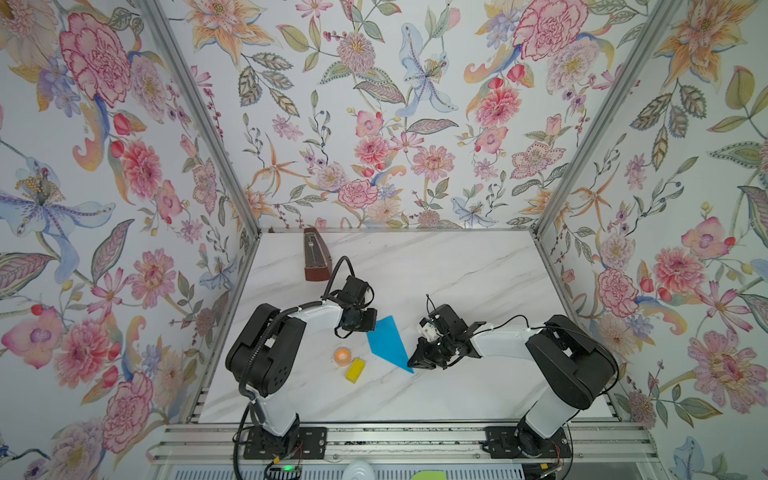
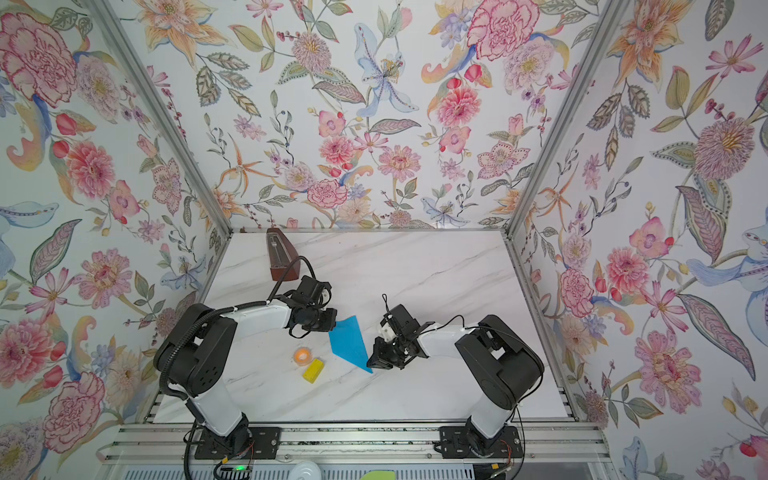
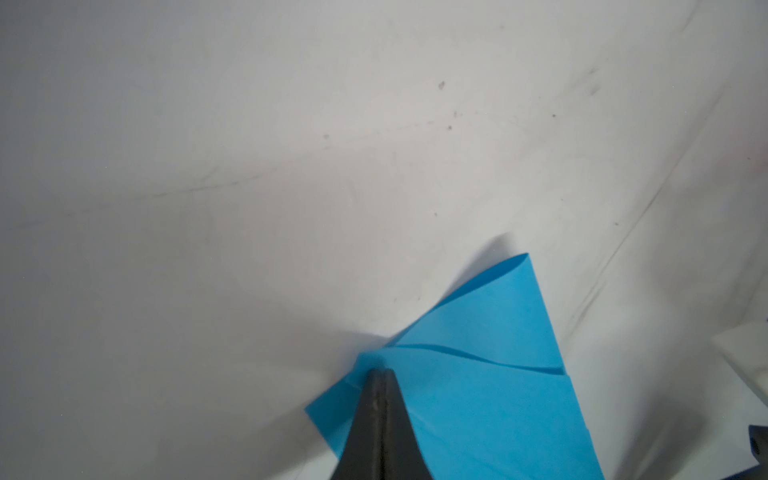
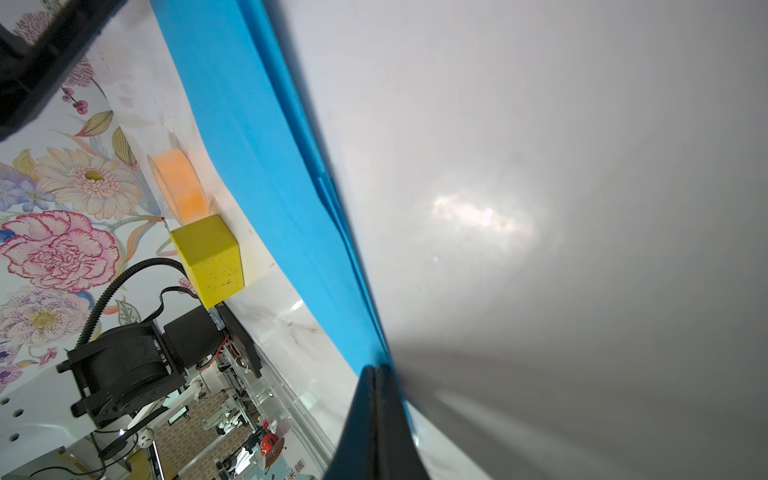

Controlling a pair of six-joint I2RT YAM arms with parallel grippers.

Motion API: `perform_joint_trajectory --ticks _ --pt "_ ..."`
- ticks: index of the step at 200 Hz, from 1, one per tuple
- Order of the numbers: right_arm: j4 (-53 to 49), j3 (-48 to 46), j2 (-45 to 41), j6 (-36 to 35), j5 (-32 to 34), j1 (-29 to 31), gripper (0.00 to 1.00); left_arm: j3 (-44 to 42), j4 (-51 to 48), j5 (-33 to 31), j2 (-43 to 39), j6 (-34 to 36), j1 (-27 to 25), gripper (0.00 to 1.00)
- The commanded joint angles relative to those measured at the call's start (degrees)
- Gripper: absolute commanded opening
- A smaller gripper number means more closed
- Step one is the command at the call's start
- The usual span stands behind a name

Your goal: Fold a paper plane with a square sheet of paper (fold left side to right side)

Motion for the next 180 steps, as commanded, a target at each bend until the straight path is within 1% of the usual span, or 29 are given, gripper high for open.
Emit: perform_joint_trajectory --ticks 1,45,74,101,107,129,158,180 --pt "-8.5 -2.0 0.9 -1.2 4.8 -0.5 0.00 -4.5 -10.6 -13.9 4.7 -0.4 3.7 0.00" --pt "-8.4 -2.1 0.8 -1.0 4.8 -0.5 0.00 -3.5 -10.9 -13.3 5.1 -0.5 5.0 0.00" --pt "-8.2 -2.3 0.0 -0.3 4.8 -0.2 0.00 -2.1 -11.3 -12.6 3.4 0.0 5.8 0.00" --pt "-6.8 -1.8 -2.5 1.3 3.9 0.0 0.00 -2.2 -10.3 -7.7 -1.8 -0.7 5.2 0.00" --pt "-6.3 -1.5 -3.3 1.6 3.6 0.0 0.02 -2.2 -10.3 -6.9 -2.9 -0.9 4.8 0.00" --pt "-6.3 0.3 -6.1 1.6 3.7 -0.4 0.11 -2.5 -10.9 -5.7 -6.6 -2.2 1.8 0.00" --pt "-6.3 2.2 -8.8 1.3 3.0 -1.1 0.22 -3.5 -11.3 -5.7 -10.7 -5.9 -4.3 0.00" --pt "-7.5 2.8 -10.2 0.3 3.4 -2.4 0.26 -4.8 -10.3 -5.7 -11.4 -8.8 -8.0 0.00"
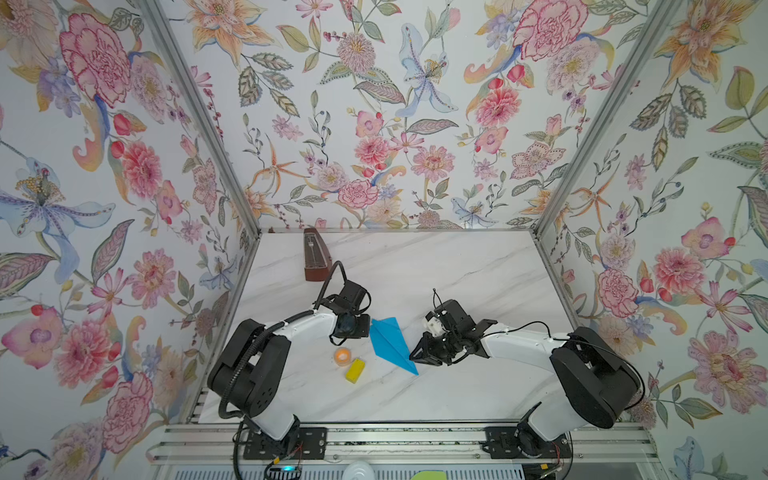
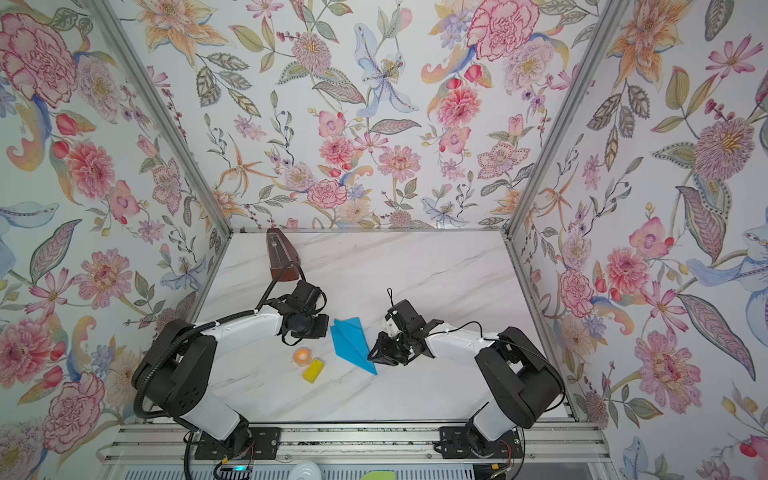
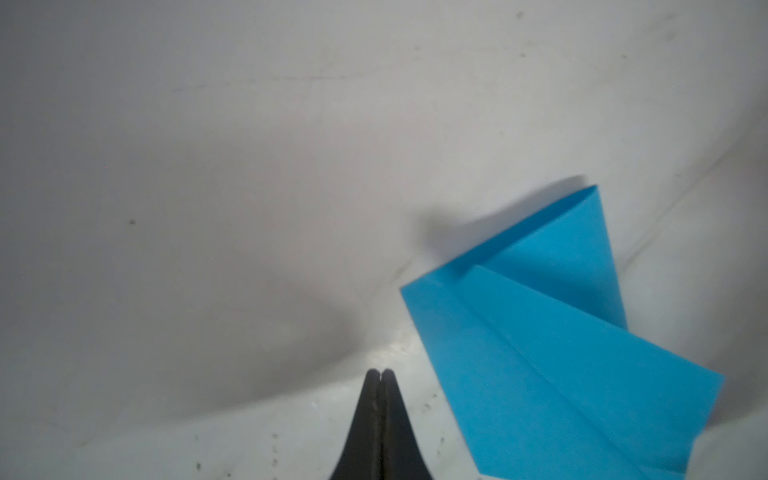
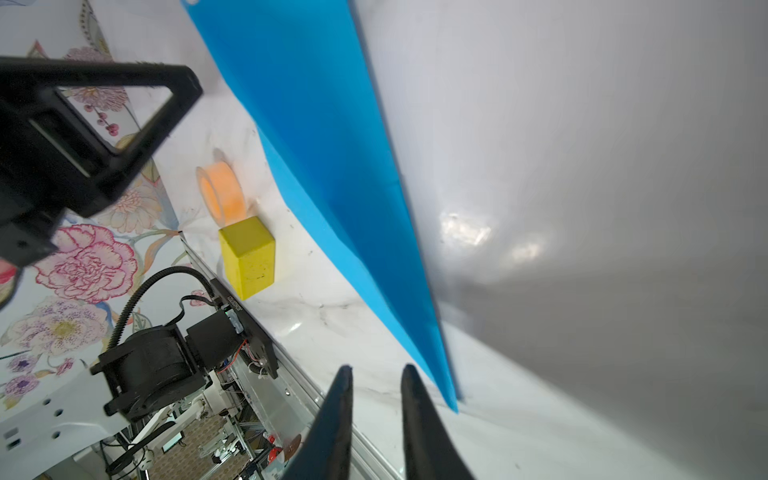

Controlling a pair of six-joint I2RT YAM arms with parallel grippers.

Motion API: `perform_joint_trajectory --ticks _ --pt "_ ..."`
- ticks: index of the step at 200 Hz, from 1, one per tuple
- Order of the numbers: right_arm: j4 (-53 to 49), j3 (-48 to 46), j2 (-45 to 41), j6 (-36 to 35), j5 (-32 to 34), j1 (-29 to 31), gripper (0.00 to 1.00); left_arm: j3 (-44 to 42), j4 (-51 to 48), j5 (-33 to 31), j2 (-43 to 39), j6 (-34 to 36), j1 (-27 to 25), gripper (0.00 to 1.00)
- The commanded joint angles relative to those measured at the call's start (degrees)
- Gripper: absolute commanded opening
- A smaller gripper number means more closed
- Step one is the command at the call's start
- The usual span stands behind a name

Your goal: Fold a paper plane with a square sheet of paper (fold left side to right side)

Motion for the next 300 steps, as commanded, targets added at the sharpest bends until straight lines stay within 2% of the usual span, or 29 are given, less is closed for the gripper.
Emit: perform_joint_trajectory --ticks 1,59,128,143,176,233,271,300 --pt "-2.5 1.6 -1.9 -1.3 1.0 -1.4 0.26 -1.9 -1.3 0.6 -1.6 -4.4 -3.3 0.00" --pt "-2.6 -1.8 -1.4 -2.2 1.7 -5.7 0.27 -2.7 2.2 0.9 5.0 -4.5 -6.2 0.00" --pt "0.0 -5.7 -1.6 -1.8 1.9 -7.6 0.27 6.7 1.0 0.9 14.7 3.3 -7.3 0.00" --pt "3.1 -7.7 -1.5 -0.5 0.9 -10.4 0.27 10.0 -0.2 0.5 16.1 4.8 -7.8 0.00" --pt "10.3 -11.0 -1.1 2.7 -2.1 -12.5 0.28 12.6 -1.0 -0.6 13.3 4.5 -8.2 0.02" --pt "20.2 -12.1 2.6 6.9 -4.2 -13.4 0.33 11.8 -0.3 2.8 7.7 0.5 -11.2 0.05" --pt "23.6 -11.4 6.7 8.1 -3.8 -13.3 0.36 10.3 6.0 9.7 9.1 -1.5 -12.4 0.08" --pt "27.5 -11.2 10.0 9.9 -3.5 -13.1 0.38 11.1 5.0 8.0 12.1 -2.0 -12.4 0.07"
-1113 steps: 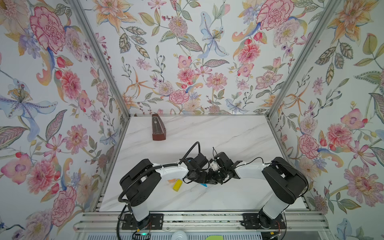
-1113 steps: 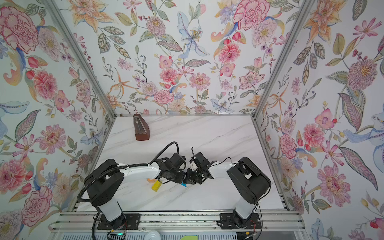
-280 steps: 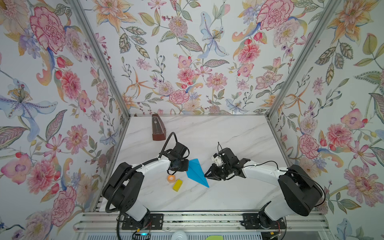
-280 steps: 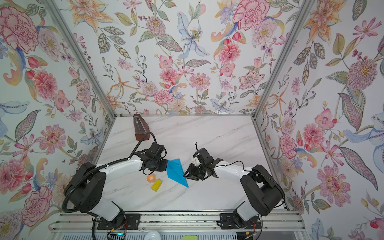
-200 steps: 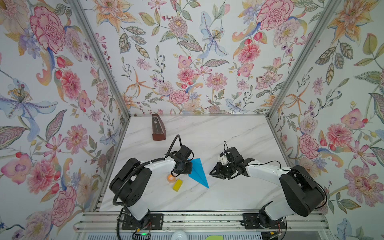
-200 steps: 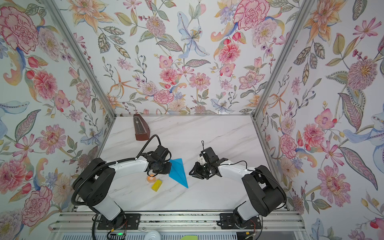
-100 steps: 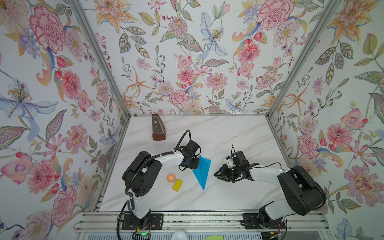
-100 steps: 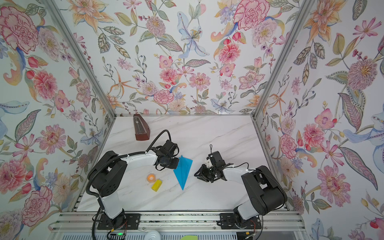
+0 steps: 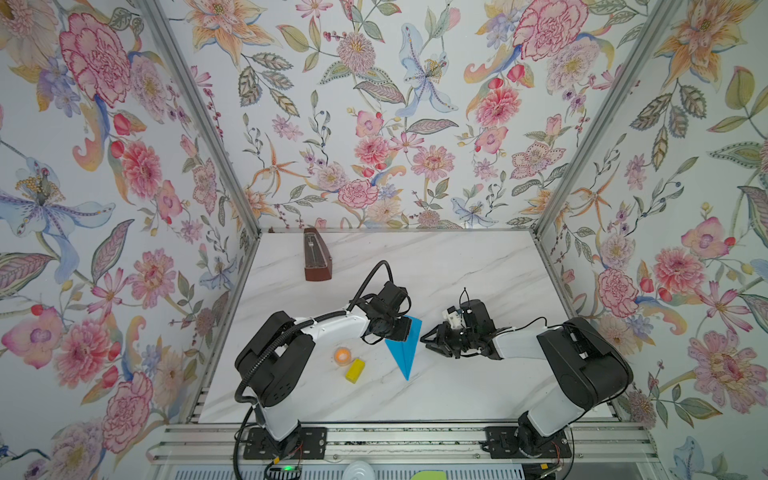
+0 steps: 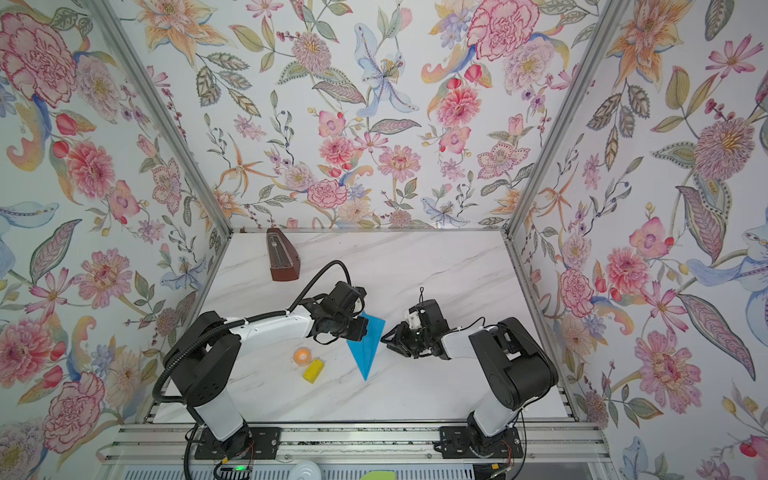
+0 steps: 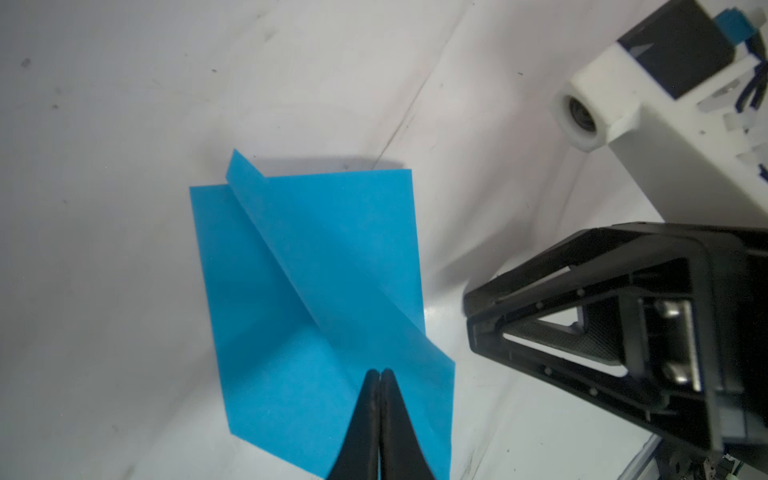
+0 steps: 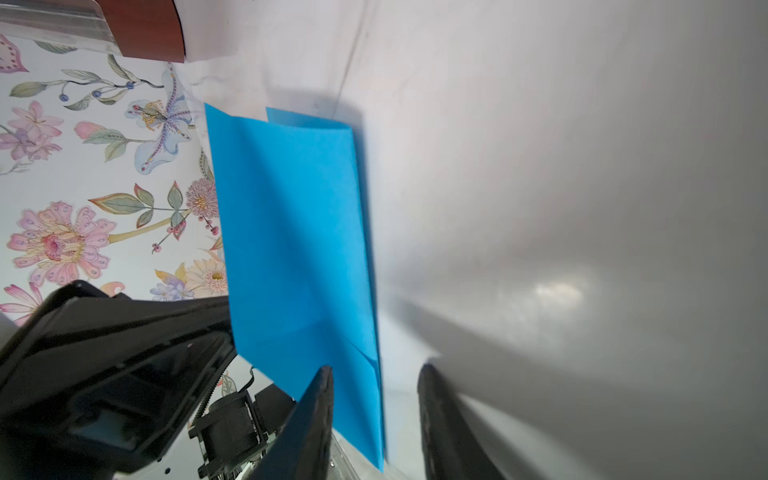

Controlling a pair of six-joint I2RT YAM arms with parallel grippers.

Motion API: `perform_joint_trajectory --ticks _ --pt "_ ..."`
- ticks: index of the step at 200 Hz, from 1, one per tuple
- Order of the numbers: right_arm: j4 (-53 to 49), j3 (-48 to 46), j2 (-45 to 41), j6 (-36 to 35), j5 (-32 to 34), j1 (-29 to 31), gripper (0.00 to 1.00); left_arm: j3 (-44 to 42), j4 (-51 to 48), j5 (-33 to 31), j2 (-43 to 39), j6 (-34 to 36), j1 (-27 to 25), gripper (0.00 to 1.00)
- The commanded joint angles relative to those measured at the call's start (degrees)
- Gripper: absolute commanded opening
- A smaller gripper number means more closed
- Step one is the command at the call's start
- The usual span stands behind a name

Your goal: Fold a paper plane with a square sheet of paper (fold left side to right side)

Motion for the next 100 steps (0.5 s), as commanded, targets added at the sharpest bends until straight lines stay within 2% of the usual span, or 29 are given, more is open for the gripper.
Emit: perform_joint_trajectory --ticks 1,34,100 --pt "1.4 -0.2 4.0 2.2 2.5 -0.1 0.38 0.1 0.1 0.7 3.2 -1.4 -0.2 0.07" --pt "3.6 0.6 6.6 3.3 2.7 0.1 0.40 0.8 -1.3 -0.3 6.6 -1.5 0.1 0.06" --pt "11.7 0.7 10.6 7.5 -0.1 2.2 0.39 -1.2 1.2 0.1 6.7 -3.6 1.3 0.05"
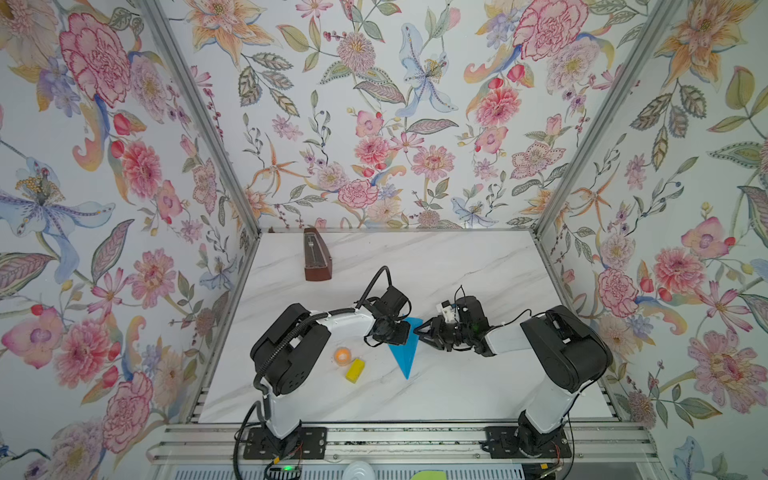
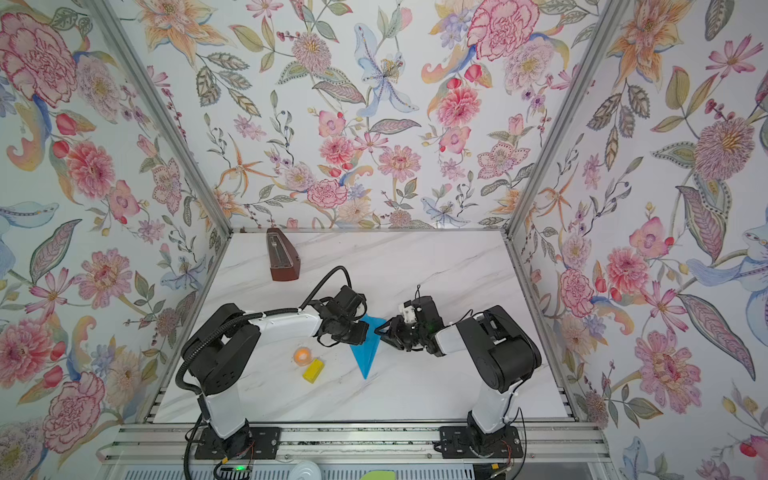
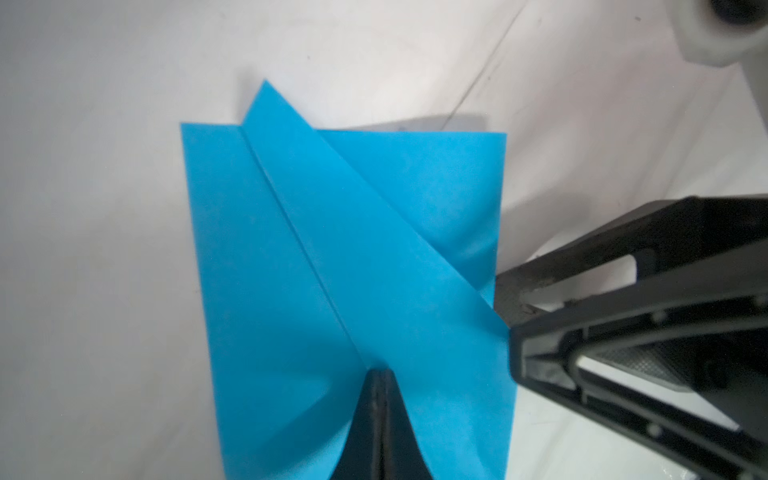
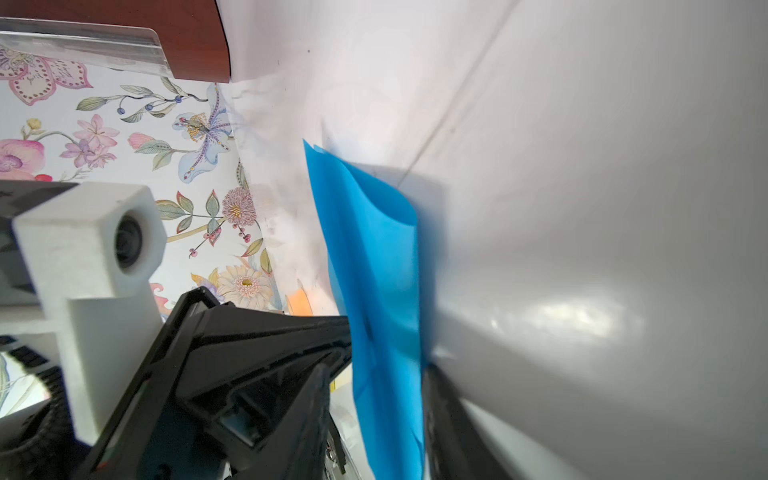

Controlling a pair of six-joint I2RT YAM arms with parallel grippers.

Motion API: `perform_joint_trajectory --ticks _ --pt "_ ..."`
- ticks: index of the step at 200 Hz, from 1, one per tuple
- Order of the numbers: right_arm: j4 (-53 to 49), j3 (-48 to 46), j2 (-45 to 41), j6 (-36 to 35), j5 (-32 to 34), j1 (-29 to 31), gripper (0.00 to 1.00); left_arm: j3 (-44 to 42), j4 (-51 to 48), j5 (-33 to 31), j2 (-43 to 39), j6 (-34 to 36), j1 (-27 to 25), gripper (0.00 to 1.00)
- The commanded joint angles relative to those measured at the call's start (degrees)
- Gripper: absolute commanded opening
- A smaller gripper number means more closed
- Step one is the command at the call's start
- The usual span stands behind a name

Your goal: Fold a paper plane with a square sheet of paper (fold left side to right side)

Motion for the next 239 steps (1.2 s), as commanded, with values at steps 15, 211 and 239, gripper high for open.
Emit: perform_joint_trajectory --ticks 15,211,239 --pt "2.8 -2.6 3.6 5.1 1.1 1.7 0.38 -2.0 1.2 0.0 0.7 -2.0 0.9 0.05" --pt "-70.8 25.5 -16.4 -25.0 36.3 7.0 0.00 -12.5 4.7 -15.8 -33.5 4.2 3.8 0.26" --pt "-80.5 33.2 -13.2 -25.5 48.8 12.2 0.00 -17.7 8.3 -16.3 -40.3 3.1 6.1 0.38"
